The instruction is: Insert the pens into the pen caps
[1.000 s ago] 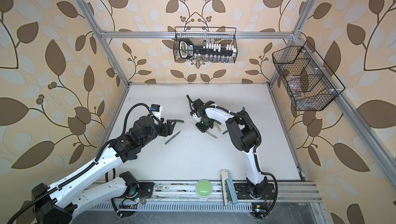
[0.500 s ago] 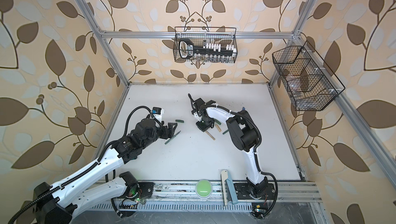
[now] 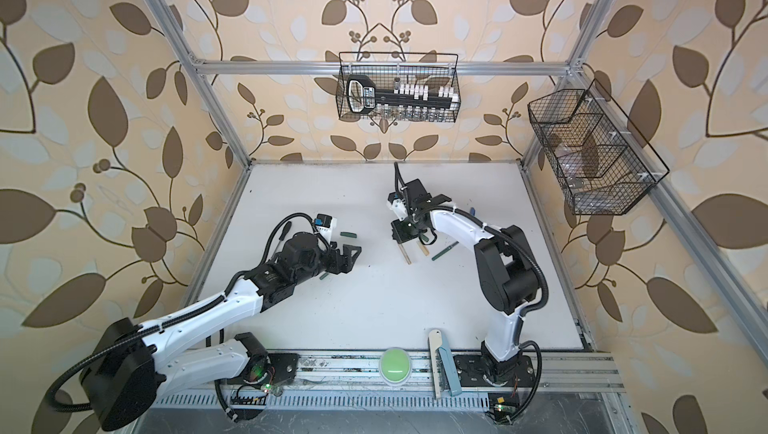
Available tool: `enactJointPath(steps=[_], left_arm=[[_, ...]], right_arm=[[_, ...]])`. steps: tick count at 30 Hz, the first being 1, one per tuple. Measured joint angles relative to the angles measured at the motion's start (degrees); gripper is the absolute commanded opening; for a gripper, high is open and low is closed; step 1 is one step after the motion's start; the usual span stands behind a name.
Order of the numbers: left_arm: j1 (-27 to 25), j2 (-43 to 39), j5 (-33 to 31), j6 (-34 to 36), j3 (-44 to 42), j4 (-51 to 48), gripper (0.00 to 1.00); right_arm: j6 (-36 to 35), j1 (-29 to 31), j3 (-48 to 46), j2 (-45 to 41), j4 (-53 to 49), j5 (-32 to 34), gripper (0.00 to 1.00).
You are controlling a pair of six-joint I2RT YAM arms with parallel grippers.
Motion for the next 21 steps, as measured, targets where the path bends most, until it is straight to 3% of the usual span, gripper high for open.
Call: enactJointPath(steps=[9,16,21], left_arm=[[0.0,13.4,10.5,-4.7,0.3,16.7,0.89],[0.0,20.4,16.5,-7.5,2.3,23.4,0.81],[0.0,21.8,18.8,-8.4,4.1,24.6,0.69]], right_arm=[[12.8,-1.4,-16.7,-14.4,22.4,-8.2,0.00],[20.5,-1.3,-22.4,-16.7,34.0,-10.7,0.00],[22.9,-0.8,-23.0,-16.7,37.8,-11.8,0.00]])
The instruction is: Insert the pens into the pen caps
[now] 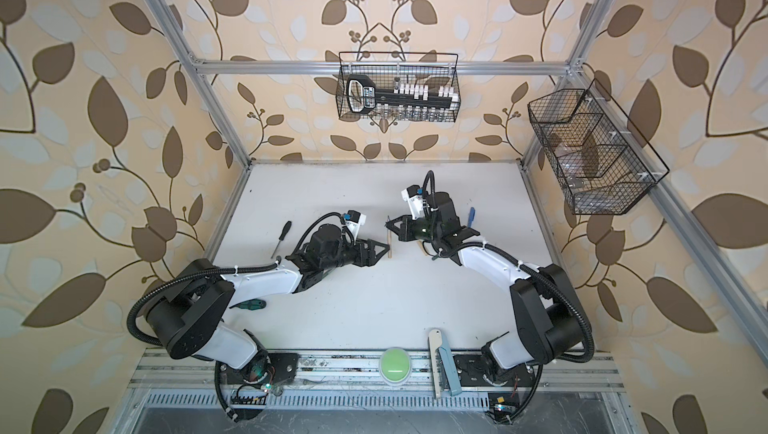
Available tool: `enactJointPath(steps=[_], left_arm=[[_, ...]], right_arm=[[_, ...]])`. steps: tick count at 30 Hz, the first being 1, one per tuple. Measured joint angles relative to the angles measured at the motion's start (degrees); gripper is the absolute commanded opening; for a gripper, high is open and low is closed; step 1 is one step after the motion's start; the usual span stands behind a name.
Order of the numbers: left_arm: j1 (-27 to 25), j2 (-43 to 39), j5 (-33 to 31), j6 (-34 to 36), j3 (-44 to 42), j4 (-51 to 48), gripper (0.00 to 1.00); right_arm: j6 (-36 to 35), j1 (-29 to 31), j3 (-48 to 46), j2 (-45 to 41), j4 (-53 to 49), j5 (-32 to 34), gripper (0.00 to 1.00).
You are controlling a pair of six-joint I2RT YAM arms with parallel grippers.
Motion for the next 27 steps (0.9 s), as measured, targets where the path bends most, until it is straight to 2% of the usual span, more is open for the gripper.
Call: enactJointPath(steps=[5,13,16,27], left_arm=[[0.0,0.4,0.8,-0.4,1.2,0.2,0.61],[0.0,0.5,2.1,-0.5,1.5,-0.3,0.42],[0.0,0.5,2.3,-0.5,1.8,-0.4,0.39],[0.0,0.5,2.5,-0.2,3.8,-1.0,0.12]], right_arm=[[1.1,0.3,0.0,0.0,2.2,-0.7,0.00],[2.5,0.3,0.0,0.0,4.6,-1.0,0.00],[2.8,0.6,0.0,0.2,5.2,-1.1,0.00],[4.4,2.0,-0.9,1.5,8.3,-1.9,0.00]])
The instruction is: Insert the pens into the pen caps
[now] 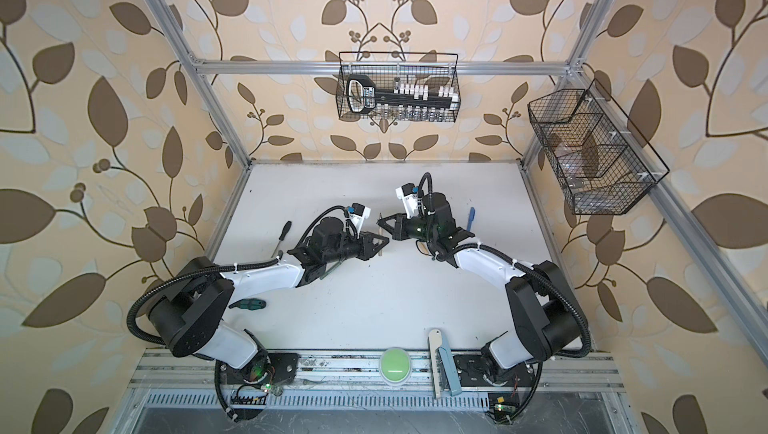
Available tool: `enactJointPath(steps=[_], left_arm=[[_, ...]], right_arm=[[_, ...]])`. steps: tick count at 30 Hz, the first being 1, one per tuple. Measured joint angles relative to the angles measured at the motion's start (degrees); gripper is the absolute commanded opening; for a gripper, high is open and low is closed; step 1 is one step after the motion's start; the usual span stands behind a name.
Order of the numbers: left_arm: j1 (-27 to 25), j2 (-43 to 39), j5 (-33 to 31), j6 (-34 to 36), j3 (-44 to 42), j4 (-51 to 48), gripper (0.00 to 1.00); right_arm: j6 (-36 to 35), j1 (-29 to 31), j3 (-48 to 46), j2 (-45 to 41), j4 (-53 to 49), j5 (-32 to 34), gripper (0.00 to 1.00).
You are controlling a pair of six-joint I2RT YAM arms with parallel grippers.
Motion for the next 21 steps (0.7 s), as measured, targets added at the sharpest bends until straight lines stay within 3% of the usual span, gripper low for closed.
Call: enactJointPath(steps=[5,15,16,19,21], left_arm=[[0.0,0.0,0.0,0.7,0.0,-0.8,0.00],[0.0,-1.9,-0.5,1.5,0.1,-3.8,0.00],[0.0,-2.1,-0.5,1.6,0.1,-3.8,0.00],[0.0,-2.4,-0.4,2.0,0.4,-4.3,0.00],[0.0,-2.6,-0.5,2.4,0.6,-5.2,0.00]], right_arm=[[0.2,0.1,-0.4,0.1,0.2,0.0,0.00],[0.2,0.5,-0.7,-0.6,0.2,0.0,0.01],[0.2,0.5,-0.7,-0.9,0.2,0.0,0.06],[0.1,0.5,-0.7,-1.3,-0.4,0.2,0.38],[-0.5,0.3,-0.8,-1.7,-1.9,0.7,0.47]])
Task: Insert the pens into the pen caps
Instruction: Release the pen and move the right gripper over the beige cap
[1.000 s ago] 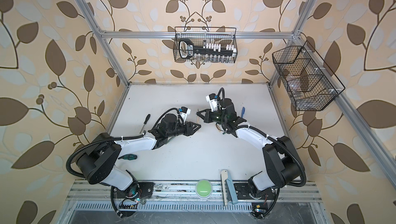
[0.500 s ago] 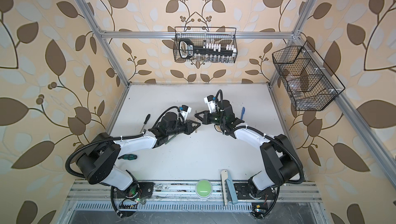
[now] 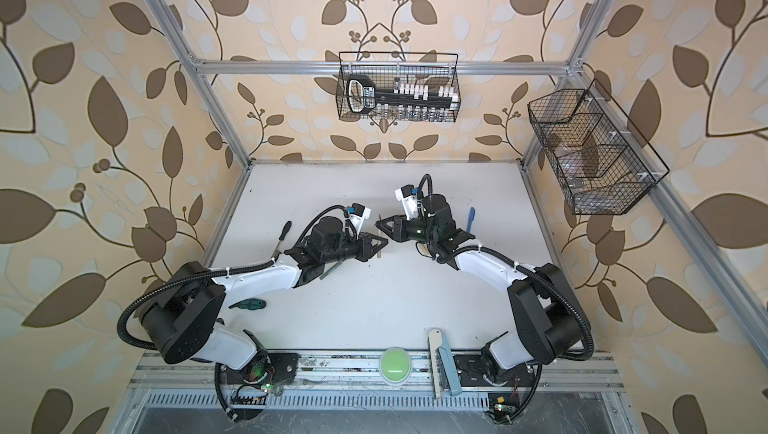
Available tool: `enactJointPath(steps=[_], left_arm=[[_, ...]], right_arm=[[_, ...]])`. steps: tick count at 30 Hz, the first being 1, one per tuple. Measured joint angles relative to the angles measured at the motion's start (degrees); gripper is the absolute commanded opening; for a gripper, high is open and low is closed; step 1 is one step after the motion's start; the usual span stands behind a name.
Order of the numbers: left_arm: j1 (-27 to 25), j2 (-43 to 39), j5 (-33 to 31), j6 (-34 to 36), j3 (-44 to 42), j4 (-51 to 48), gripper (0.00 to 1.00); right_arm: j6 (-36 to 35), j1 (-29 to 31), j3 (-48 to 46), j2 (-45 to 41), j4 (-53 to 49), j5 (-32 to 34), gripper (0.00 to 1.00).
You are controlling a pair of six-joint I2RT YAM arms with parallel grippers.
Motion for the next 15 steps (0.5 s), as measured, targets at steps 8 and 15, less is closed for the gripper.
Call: enactJointPath(steps=[8,15], left_arm=[[0.0,-3.1,-2.6,4.5,1.0,-10.9,0.00],[0.0,-8.4,-5.9,10.4,3.0,-22.6,0.00]], right_arm=[[-8.4,-2.6,6.8,-5.5,-22.8,13.8,0.51],[-17.2,-4.6,16.8,3.2,-41.4,21.9,0.52]])
